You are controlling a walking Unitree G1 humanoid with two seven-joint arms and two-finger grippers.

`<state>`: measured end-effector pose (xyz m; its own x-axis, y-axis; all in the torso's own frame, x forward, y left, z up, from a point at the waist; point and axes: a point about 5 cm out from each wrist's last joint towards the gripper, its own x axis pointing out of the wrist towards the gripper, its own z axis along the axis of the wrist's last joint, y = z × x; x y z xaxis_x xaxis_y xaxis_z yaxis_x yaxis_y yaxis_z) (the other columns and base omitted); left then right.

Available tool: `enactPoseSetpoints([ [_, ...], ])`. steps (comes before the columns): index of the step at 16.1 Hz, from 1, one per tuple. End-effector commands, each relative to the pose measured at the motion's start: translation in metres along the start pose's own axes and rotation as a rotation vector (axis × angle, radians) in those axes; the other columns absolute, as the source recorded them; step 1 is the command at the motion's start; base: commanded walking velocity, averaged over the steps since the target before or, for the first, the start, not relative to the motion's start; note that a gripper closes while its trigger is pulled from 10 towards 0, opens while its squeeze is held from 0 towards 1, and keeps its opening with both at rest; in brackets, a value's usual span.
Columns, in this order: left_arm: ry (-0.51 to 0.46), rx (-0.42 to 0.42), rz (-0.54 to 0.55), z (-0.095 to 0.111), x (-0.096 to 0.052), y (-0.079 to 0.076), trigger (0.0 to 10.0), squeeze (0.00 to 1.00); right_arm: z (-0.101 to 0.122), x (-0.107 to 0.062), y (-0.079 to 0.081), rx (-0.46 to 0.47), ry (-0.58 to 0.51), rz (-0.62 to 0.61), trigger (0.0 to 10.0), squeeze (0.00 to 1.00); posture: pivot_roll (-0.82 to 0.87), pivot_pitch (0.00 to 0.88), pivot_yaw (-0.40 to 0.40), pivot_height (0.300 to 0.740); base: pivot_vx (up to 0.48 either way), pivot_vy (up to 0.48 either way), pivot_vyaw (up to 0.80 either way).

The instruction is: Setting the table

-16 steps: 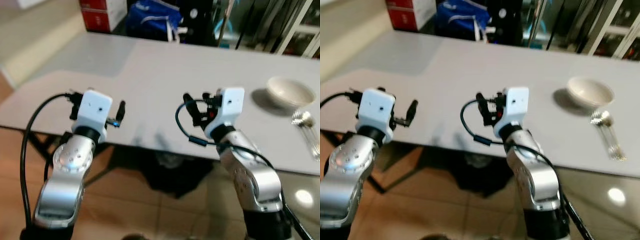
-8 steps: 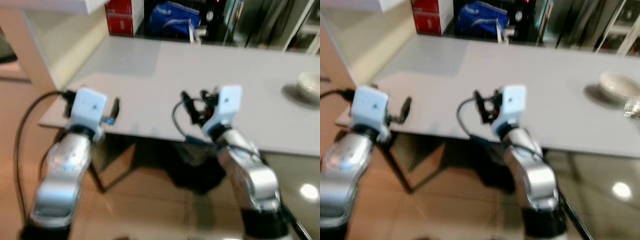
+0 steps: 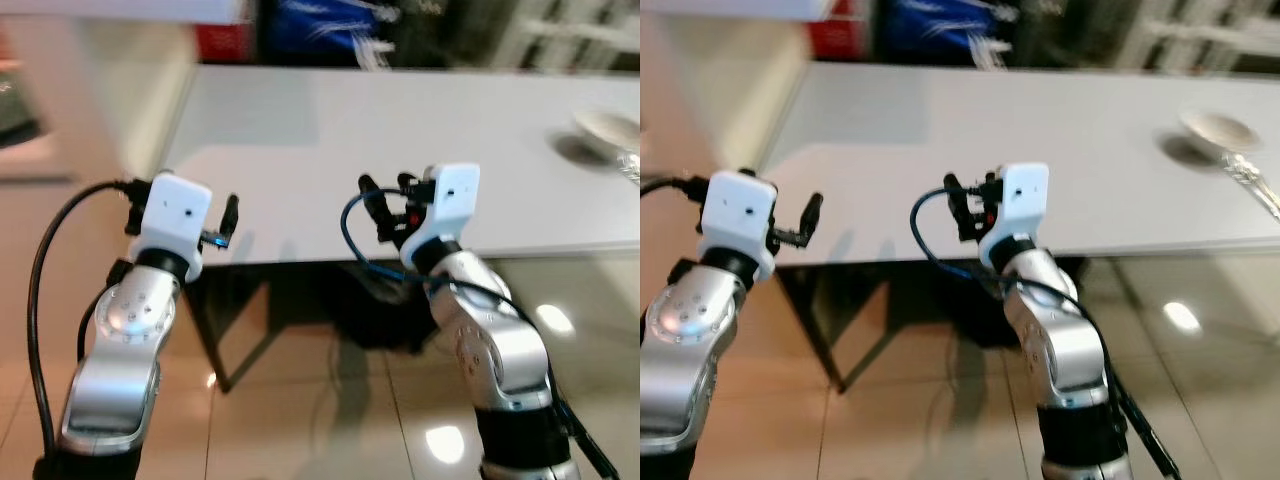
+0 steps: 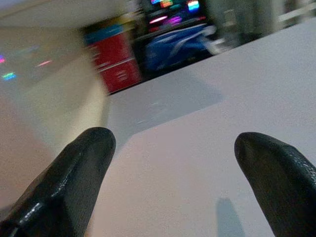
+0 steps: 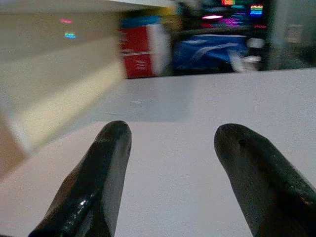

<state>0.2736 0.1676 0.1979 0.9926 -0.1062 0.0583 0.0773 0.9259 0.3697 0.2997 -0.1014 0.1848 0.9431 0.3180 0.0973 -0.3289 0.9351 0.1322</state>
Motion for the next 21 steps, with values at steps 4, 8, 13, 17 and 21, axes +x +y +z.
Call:
enactPoseSetpoints([
  [4, -0.012, 0.015, -0.001, 0.0023, -0.0004, 0.0010, 10.0, 0.00, -0.0011, 0.0013, -0.0038, 0.004, 0.005, -0.012, 10.0, 0.00, 0.08, 0.011, -0.016, 0.740, 0.000, 0.480, -0.80],
  [8, -0.014, 0.018, -0.004, 0.0024, -0.0005, 0.0015, 10.0, 0.00, -0.0009, 0.0013, -0.0009, 0.007, -0.012, 0.012, 10.0, 0.00, 0.09, 0.010, -0.012, 0.740, 0.000, 0.480, -0.32],
  [13, -0.019, 0.020, -0.006, 0.0035, 0.0007, 0.0019, 10.0, 0.00, -0.0003, 0.0026, -0.0003, 0.005, -0.022, 0.015, 10.0, 0.00, 0.09, 0.006, -0.009, 0.740, 0.000, 0.480, 0.00],
  [17, -0.019, 0.021, -0.010, 0.0035, 0.0007, 0.0012, 10.0, 0.00, -0.0005, 0.0029, -0.0004, 0.003, -0.023, 0.016, 10.0, 0.00, 0.09, 0.005, -0.008, 0.740, 0.000, 0.480, 0.00],
  [21, -0.020, 0.020, -0.012, 0.0037, 0.0008, 0.0013, 10.0, 0.00, -0.0006, 0.0030, 0.0000, 0.000, -0.027, 0.022, 10.0, 0.00, 0.09, 0.004, -0.009, 0.740, 0.000, 0.480, 0.00],
])
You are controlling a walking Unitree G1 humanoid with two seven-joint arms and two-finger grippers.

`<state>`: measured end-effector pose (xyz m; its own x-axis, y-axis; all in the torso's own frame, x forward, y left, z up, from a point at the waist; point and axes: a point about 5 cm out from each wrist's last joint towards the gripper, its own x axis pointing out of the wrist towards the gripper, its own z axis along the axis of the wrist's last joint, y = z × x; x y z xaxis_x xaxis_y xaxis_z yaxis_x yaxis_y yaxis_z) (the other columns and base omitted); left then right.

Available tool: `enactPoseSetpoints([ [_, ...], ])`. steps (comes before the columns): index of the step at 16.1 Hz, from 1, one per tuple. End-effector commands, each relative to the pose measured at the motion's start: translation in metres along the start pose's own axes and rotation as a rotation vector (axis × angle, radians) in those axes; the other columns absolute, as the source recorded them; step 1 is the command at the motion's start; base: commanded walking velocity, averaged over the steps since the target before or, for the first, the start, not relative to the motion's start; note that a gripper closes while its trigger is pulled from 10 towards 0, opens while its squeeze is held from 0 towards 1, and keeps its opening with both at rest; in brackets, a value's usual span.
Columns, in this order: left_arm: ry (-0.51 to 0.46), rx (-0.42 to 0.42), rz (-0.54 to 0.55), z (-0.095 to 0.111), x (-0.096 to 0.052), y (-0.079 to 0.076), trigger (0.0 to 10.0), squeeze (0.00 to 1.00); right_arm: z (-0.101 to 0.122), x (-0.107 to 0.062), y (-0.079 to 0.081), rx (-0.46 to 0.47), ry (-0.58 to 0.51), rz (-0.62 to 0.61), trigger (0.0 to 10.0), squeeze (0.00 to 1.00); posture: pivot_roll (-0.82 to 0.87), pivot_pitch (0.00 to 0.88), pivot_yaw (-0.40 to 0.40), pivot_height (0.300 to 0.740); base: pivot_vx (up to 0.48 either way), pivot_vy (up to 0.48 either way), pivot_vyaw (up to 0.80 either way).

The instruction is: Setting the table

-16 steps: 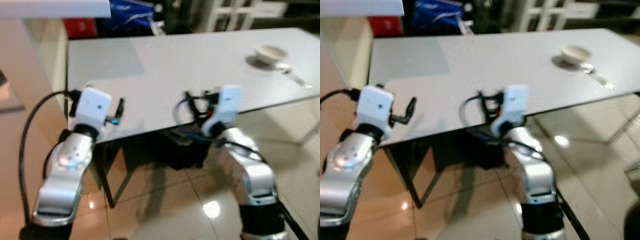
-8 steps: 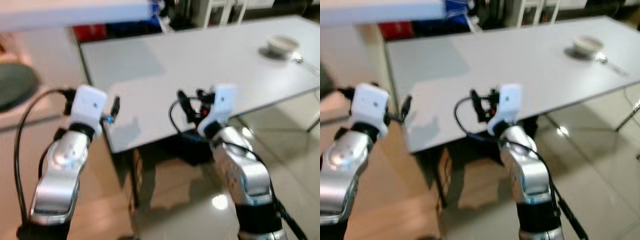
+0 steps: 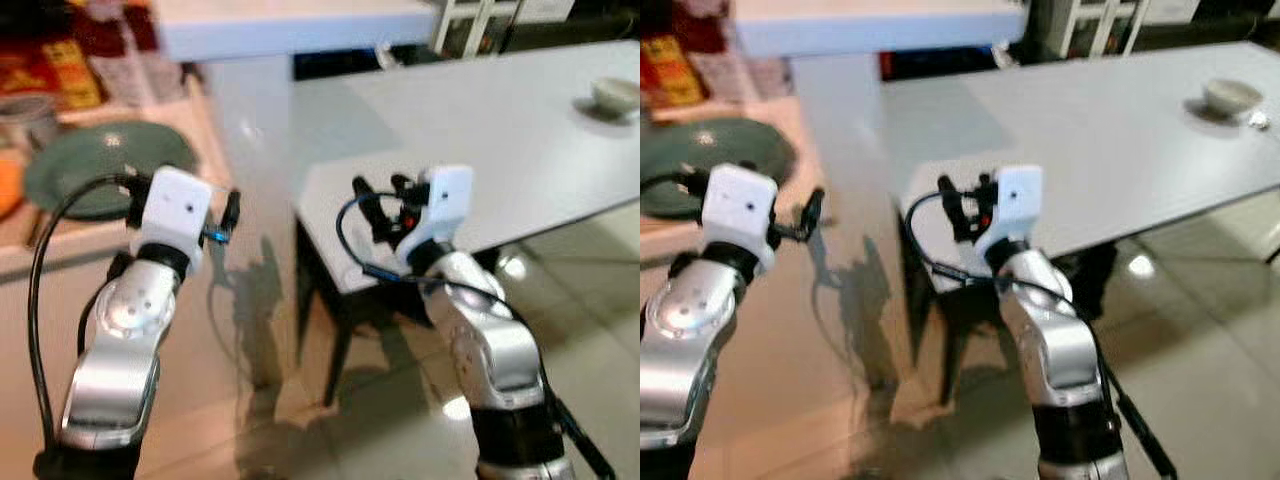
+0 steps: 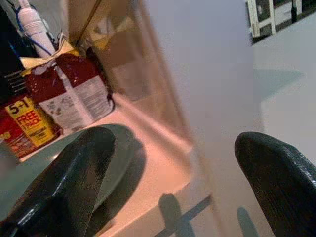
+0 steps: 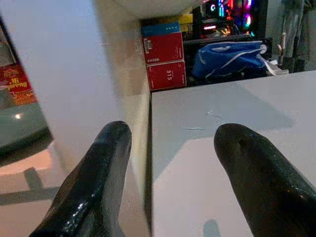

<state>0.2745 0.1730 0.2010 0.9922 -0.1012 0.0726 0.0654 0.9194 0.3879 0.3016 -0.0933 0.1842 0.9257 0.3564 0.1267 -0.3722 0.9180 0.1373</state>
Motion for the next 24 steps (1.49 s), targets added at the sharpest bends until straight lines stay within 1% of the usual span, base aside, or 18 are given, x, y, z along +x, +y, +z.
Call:
enactPoseSetpoints([
  [1, -0.010, 0.000, -0.021, 0.003, 0.000, -0.005, 10.0, 0.00, 0.001, -0.002, -0.007, -0.009, -0.003, -0.021, 10.0, 0.00, 0.09, 0.005, -0.009, 0.740, 0.000, 0.480, 0.00],
  [3, -0.014, 0.001, -0.017, 0.004, 0.000, -0.004, 10.0, 0.00, 0.001, -0.001, -0.006, -0.009, -0.003, -0.020, 10.0, 0.00, 0.09, 0.005, -0.009, 0.740, 0.000, 0.480, 0.00],
  [5, -0.051, -0.023, -0.005, 0.011, 0.001, -0.002, 10.0, 0.00, 0.002, -0.001, -0.006, -0.005, -0.006, -0.019, 10.0, 0.00, 0.09, 0.005, -0.009, 0.740, 0.000, 0.480, 0.00],
  [6, -0.052, -0.024, -0.005, 0.012, 0.002, -0.002, 10.0, 0.00, 0.003, -0.001, -0.006, 0.010, -0.010, -0.024, 10.0, 0.00, 0.09, 0.006, -0.010, 0.740, 0.000, 0.480, 0.00],
  [7, -0.075, -0.034, 0.015, 0.015, 0.002, -0.002, 10.0, 0.00, 0.004, 0.000, -0.006, 0.019, -0.016, -0.026, 10.0, 0.00, 0.09, 0.006, -0.010, 0.740, 0.000, 0.000, 0.00],
  [8, -0.070, -0.071, 0.021, 0.016, 0.003, -0.002, 10.0, 0.00, 0.006, 0.001, -0.007, 0.031, -0.018, -0.026, 10.0, 0.00, 0.09, 0.008, -0.008, 0.740, 0.000, 0.000, 0.00],
  [9, -0.093, -0.062, 0.020, 0.020, 0.004, -0.001, 10.0, 0.00, 0.007, 0.002, -0.007, 0.032, -0.019, -0.027, 10.0, 0.00, 0.09, 0.008, -0.008, 0.740, 0.000, 0.000, 0.00],
  [10, -0.109, -0.052, 0.018, 0.022, 0.005, -0.001, 10.0, 0.00, 0.007, 0.002, -0.007, 0.005, -0.015, -0.019, 10.0, 0.00, 0.09, 0.007, -0.008, 0.740, 0.000, 0.000, 0.00],
  [11, -0.110, -0.054, 0.017, 0.023, 0.005, 0.000, 10.0, 0.00, 0.009, 0.002, -0.007, -0.043, -0.019, -0.020, 10.0, 0.00, 0.09, 0.008, -0.008, 0.740, 0.000, 0.000, 0.00],
  [12, -0.120, -0.063, 0.015, 0.024, 0.005, 0.000, 10.0, 0.00, 0.009, 0.002, -0.008, -0.047, -0.021, -0.036, 10.0, 0.00, 0.09, 0.008, -0.008, 0.740, 0.000, 0.000, 0.45],
  [14, -0.124, -0.074, 0.017, 0.025, 0.005, 0.001, 10.0, 0.00, 0.011, 0.003, -0.014, -0.034, -0.029, -0.077, 10.0, 0.00, 0.09, 0.010, -0.008, 0.740, 0.338, 0.000, 0.65],
  [17, -0.132, -0.084, 0.001, 0.026, 0.005, -0.001, 10.0, 0.00, 0.012, 0.001, -0.022, 0.010, -0.042, -0.122, 10.0, 0.00, 0.08, 0.010, -0.008, 0.740, 0.370, 0.000, 0.00],
  [23, -0.135, -0.092, -0.021, 0.026, 0.006, -0.003, 10.0, 0.00, 0.011, -0.001, -0.024, 0.006, -0.036, -0.129, 10.0, 0.00, 0.08, 0.009, -0.006, 0.740, 0.372, 0.000, 0.00],
  [24, -0.131, -0.081, -0.017, 0.025, 0.006, -0.003, 10.0, 0.00, 0.008, -0.002, -0.022, 0.021, -0.003, -0.101, 10.0, 0.00, 0.08, 0.009, -0.003, 0.740, 0.349, 0.000, 0.00],
])
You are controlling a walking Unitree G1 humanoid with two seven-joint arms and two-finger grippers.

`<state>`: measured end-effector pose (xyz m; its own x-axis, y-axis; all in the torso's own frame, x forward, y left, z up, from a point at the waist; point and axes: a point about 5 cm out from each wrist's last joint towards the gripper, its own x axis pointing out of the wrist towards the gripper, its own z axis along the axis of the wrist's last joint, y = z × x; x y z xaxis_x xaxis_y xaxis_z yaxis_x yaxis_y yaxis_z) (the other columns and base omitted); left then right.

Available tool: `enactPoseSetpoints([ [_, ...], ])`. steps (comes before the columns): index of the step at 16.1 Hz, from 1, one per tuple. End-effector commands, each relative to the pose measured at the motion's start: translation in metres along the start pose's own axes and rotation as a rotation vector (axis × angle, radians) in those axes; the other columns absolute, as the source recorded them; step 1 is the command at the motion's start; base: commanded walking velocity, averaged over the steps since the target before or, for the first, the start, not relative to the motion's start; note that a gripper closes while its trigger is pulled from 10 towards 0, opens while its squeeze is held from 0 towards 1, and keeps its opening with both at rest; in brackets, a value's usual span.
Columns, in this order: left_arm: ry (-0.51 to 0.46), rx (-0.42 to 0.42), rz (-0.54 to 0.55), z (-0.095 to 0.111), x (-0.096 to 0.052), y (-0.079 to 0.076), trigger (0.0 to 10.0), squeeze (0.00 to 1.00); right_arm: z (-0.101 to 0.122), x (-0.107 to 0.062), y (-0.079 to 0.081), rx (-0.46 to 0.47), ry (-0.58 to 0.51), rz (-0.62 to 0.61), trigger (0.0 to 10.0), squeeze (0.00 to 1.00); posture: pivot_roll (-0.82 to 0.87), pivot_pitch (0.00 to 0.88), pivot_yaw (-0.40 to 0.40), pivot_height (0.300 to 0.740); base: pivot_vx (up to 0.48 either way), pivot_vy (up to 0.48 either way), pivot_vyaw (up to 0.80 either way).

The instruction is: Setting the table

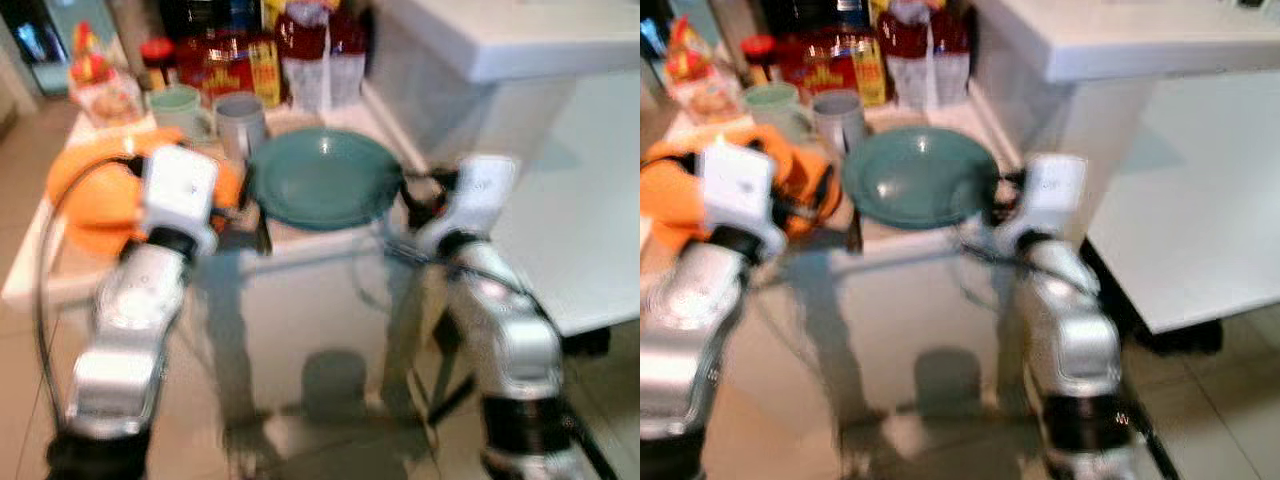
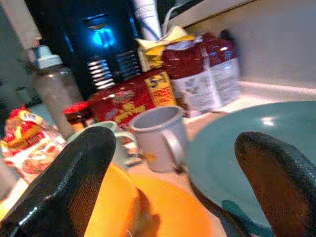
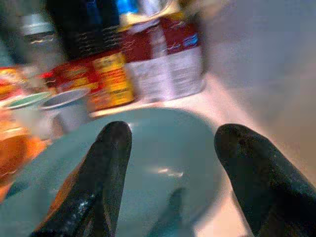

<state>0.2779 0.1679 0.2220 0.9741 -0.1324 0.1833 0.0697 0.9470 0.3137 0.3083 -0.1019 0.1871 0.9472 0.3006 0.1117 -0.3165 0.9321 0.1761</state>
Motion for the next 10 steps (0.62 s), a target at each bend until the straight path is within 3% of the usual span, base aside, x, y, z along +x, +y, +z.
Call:
enactPoseSetpoints([
  [1, -0.011, -0.002, -0.020, 0.0025, 0.0015, -0.0061, 10.0, 0.00, -0.0013, -0.0058, -0.0067, 0.007, 0.055, 0.028, 10.0, 0.00, 0.08, 0.010, -0.003, 0.740, 0.000, 0.000, 0.00],
  [3, -0.009, 0.010, -0.016, 0.0018, 0.0019, -0.0052, 10.0, 0.00, -0.0058, -0.0101, -0.0011, -0.018, 0.111, 0.093, 10.0, 0.00, 0.08, 0.010, -0.003, 0.740, 0.000, 0.000, 0.00],
  [7, -0.016, 0.016, -0.021, 0.0018, 0.0007, -0.0024, 10.0, 0.00, 0.0016, -0.0124, -0.0034, -0.037, 0.082, 0.068, 10.0, 0.00, 0.08, 0.007, -0.002, 0.740, 0.000, 0.000, 0.00],
  [8, -0.011, 0.014, -0.036, 0.0011, -0.0004, -0.0019, 10.0, 0.00, 0.0027, -0.0132, -0.0036, -0.015, 0.088, 0.071, 10.0, 1.00, 0.08, 0.006, -0.003, 0.740, 0.000, 0.000, 0.00],
  [10, -0.013, 0.011, -0.091, 0.0016, -0.0025, -0.0030, 10.0, 0.00, 0.0004, -0.0135, -0.0080, -0.017, 0.141, 0.030, 10.0, 1.00, 0.08, 0.003, -0.004, 0.740, 0.000, 0.000, 0.00],
])
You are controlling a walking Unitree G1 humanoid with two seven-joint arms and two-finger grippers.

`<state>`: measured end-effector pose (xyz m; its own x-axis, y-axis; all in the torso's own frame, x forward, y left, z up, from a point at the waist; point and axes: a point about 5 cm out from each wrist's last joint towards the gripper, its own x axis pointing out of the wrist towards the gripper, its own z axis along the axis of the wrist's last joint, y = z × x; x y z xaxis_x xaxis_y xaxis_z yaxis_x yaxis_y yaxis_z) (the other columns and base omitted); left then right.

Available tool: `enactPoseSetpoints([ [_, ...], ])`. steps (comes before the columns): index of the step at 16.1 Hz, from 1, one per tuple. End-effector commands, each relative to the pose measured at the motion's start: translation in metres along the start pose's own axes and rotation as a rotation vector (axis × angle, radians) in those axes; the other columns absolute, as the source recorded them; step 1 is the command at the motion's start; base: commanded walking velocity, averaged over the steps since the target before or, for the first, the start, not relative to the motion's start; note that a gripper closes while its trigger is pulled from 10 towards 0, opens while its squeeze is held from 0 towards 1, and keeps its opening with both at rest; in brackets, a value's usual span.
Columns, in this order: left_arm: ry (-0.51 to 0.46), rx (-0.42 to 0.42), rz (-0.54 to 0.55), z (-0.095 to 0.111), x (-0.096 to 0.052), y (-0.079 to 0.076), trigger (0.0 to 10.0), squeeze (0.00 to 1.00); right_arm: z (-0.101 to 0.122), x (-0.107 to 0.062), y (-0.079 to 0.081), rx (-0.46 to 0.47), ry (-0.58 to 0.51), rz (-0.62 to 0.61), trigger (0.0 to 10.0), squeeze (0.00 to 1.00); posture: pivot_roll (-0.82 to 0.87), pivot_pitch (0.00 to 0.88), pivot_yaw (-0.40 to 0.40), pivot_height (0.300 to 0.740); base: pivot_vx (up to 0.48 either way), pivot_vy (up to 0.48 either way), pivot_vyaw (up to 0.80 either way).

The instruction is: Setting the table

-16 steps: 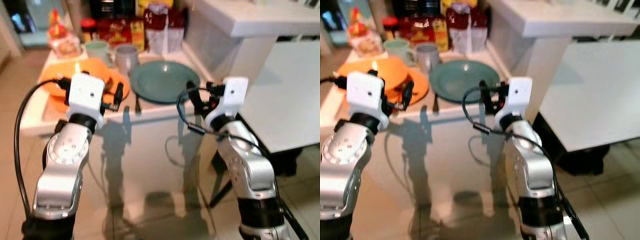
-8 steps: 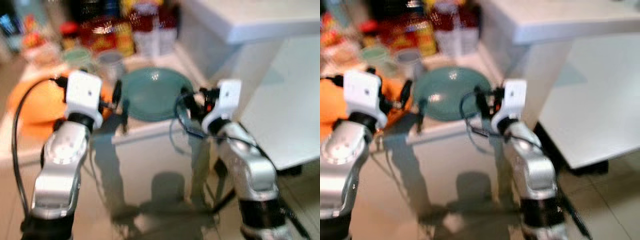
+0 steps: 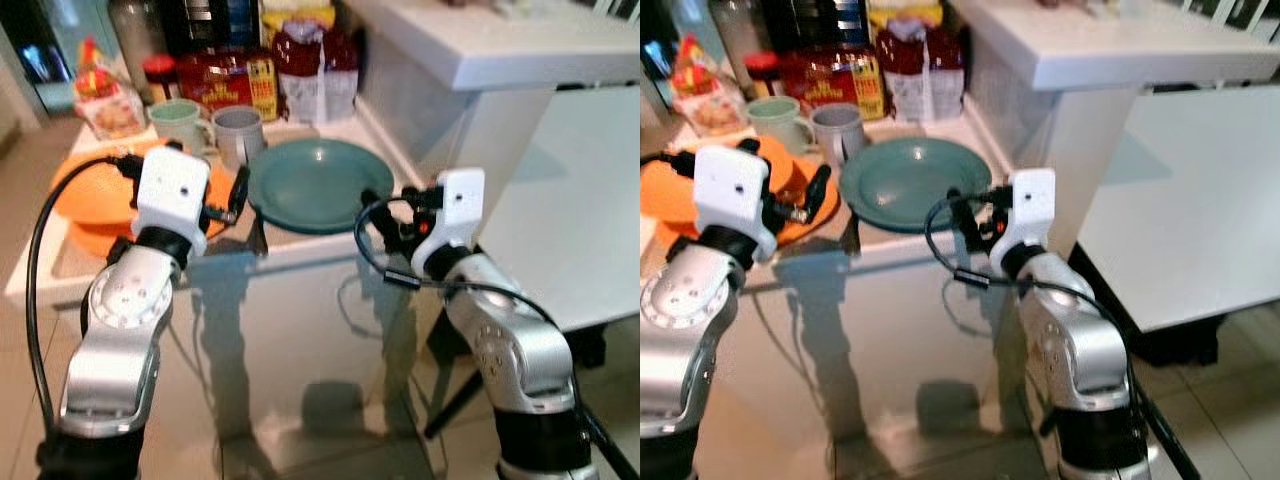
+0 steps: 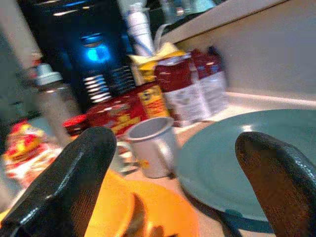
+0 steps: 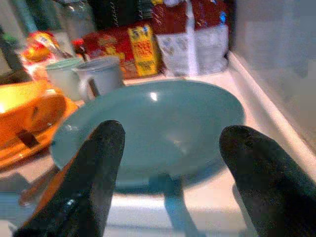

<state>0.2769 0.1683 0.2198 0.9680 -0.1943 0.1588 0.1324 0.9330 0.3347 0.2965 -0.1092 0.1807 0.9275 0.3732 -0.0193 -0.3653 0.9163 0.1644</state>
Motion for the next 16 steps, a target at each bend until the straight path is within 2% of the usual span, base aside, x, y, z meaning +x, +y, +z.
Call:
enactPoseSetpoints([
  [1, -0.026, 0.001, -0.060, 0.005, -0.002, -0.005, 10.0, 0.00, 0.005, 0.002, -0.007, 0.012, 0.006, -0.054, 10.0, 1.00, 0.08, 0.000, -0.006, 0.740, 0.000, 0.000, 0.00],
  [5, -0.036, -0.004, -0.114, 0.007, -0.005, -0.009, 10.0, 0.00, 0.008, 0.010, -0.012, 0.069, 0.020, -0.111, 10.0, 1.00, 0.09, 0.000, -0.014, 0.740, 0.000, 0.000, 0.00],
  [6, -0.031, -0.005, -0.117, 0.006, -0.006, -0.010, 10.0, 0.00, 0.008, 0.013, -0.013, 0.074, 0.037, -0.132, 10.0, 0.94, 0.09, 0.000, -0.016, 0.740, 0.000, 0.000, 0.00],
  [7, -0.028, -0.005, -0.117, 0.006, -0.006, -0.010, 10.0, 0.00, 0.008, 0.014, -0.014, 0.069, 0.046, -0.142, 10.0, 0.37, 0.09, 0.000, -0.016, 0.740, 0.000, 0.000, 0.00],
  [8, -0.019, -0.002, -0.121, 0.004, -0.007, -0.012, 10.0, 0.00, 0.007, 0.015, -0.015, 0.071, 0.056, -0.153, 10.0, 0.00, 0.09, 0.000, -0.016, 0.740, 0.000, 0.000, 0.00],
  [11, -0.010, -0.018, -0.117, 0.004, -0.005, -0.016, 10.0, 0.00, 0.008, 0.015, -0.015, 0.073, 0.060, -0.163, 10.0, 0.00, 0.09, 0.000, -0.012, 0.740, 0.000, 0.000, 0.00],
  [14, 0.003, -0.013, -0.057, 0.001, -0.002, -0.013, 10.0, 0.00, 0.010, 0.011, -0.013, 0.053, 0.018, -0.145, 10.0, 0.00, 0.09, 0.000, -0.010, 0.740, 0.000, 0.000, 0.00],
  [16, 0.001, -0.014, -0.067, 0.002, -0.002, -0.014, 10.0, 0.00, 0.008, 0.010, -0.013, 0.067, 0.026, -0.165, 10.0, 0.00, 0.08, 0.000, -0.009, 0.740, 0.000, 0.000, 0.00],
])
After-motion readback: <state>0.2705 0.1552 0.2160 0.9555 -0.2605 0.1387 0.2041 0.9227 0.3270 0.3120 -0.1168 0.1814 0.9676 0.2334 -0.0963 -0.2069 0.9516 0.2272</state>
